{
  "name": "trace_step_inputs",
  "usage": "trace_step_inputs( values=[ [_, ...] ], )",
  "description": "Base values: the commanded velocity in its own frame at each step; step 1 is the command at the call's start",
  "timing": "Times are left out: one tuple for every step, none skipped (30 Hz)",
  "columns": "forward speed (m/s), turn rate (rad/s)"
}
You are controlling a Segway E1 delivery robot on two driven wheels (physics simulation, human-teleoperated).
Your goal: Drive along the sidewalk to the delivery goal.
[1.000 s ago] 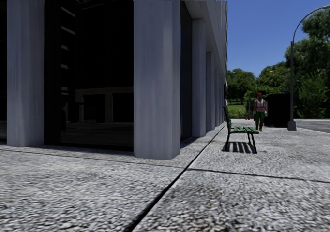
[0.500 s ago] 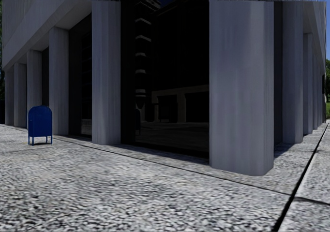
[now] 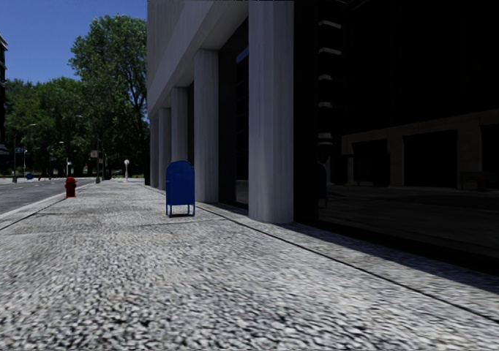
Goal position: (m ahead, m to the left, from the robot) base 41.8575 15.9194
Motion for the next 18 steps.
trace_step_inputs(
  values=[
    [1.31,0.86],
    [1.31,0.86],
    [1.31,0.86],
    [1.31,0.86],
    [1.31,0.86],
    [1.37,0.86],
    [1.43,0.86],
    [1.47,0.86],
    [1.48,0.86],
    [1.49,0.83],
    [1.49,0.83],
    [1.52,0.63],
    [1.52,0.63],
    [1.52,0.53],
    [1.53,0.50],
    [1.53,0.47],
    [1.53,0.40],
    [1.53,0.34]
  ],
)
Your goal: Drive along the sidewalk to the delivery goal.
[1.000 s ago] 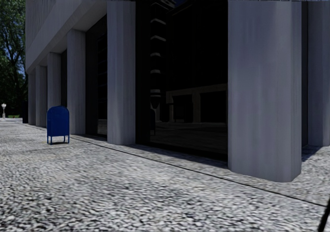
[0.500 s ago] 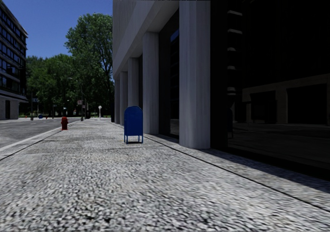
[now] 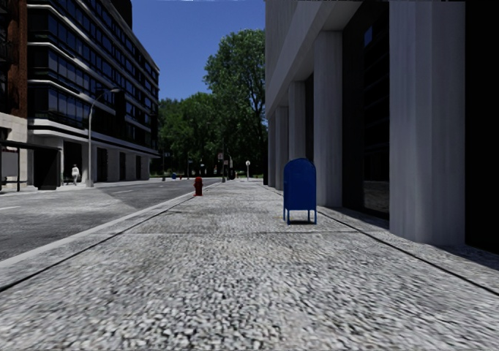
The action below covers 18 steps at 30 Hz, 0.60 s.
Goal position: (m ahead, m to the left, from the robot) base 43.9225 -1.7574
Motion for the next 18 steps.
trace_step_inputs(
  values=[
    [1.53,0.29],
    [1.53,0.23],
    [1.53,0.17],
    [1.53,0.11],
    [1.53,0.05],
    [1.54,0.01],
    [1.56,0.00],
    [1.57,0.00],
    [1.59,0.00],
    [1.60,0.00],
    [1.60,0.00],
    [1.60,0.00],
    [1.60,0.00],
    [1.60,0.00],
    [1.60,0.00],
    [1.60,0.00],
    [1.60,0.00],
    [1.60,0.00]
  ],
)
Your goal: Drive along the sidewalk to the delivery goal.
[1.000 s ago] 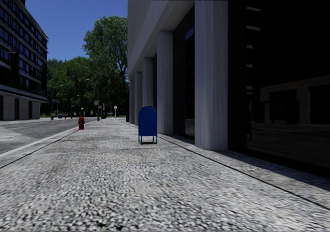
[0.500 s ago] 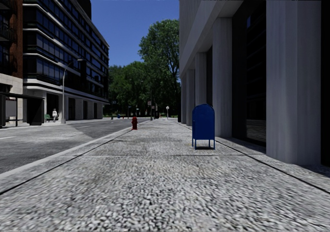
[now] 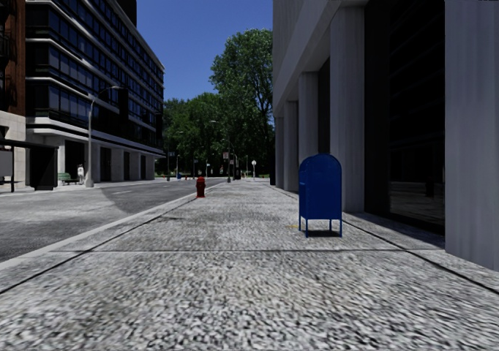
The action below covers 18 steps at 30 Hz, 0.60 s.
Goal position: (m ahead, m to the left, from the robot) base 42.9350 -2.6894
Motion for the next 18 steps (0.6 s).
trace_step_inputs(
  values=[
    [1.60,0.08],
    [1.60,0.18],
    [1.60,0.23],
    [1.60,0.25],
    [1.60,0.26],
    [1.60,0.26],
    [1.60,0.26],
    [1.60,0.26],
    [1.60,0.26],
    [1.60,0.25],
    [1.60,0.18],
    [1.61,0.08],
    [1.61,0.04],
    [1.61,0.03],
    [1.61,0.03],
    [1.61,0.01],
    [1.61,0.00],
    [1.65,0.00]
  ],
)
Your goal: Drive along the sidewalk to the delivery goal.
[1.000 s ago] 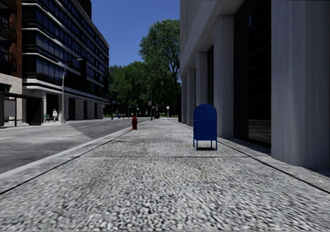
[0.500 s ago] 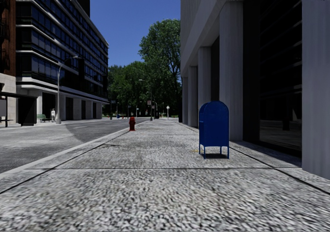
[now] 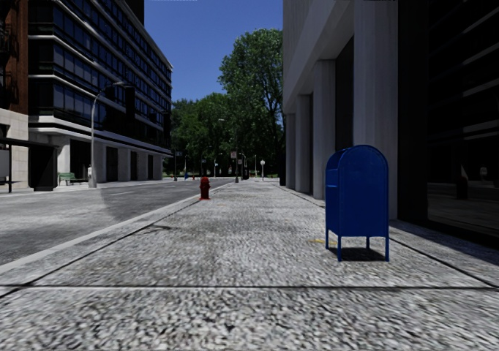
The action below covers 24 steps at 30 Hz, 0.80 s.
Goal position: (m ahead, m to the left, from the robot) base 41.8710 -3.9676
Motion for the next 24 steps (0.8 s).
trace_step_inputs(
  values=[
    [1.79,0.00],
    [2.00,0.00],
    [2.00,0.00],
    [2.00,0.00],
    [2.00,0.00],
    [2.00,0.00],
    [2.00,0.00],
    [2.00,0.00],
    [2.00,0.00],
    [2.00,0.00],
    [2.00,0.00],
    [2.00,0.08],
    [2.00,0.11],
    [2.00,0.14],
    [2.00,0.19],
    [2.00,0.30],
    [2.00,0.34],
    [2.00,0.35],
    [2.00,0.27],
    [2.00,0.12],
    [2.00,0.01],
    [2.00,0.00],
    [2.00,0.00],
    [2.00,0.00]
  ],
)
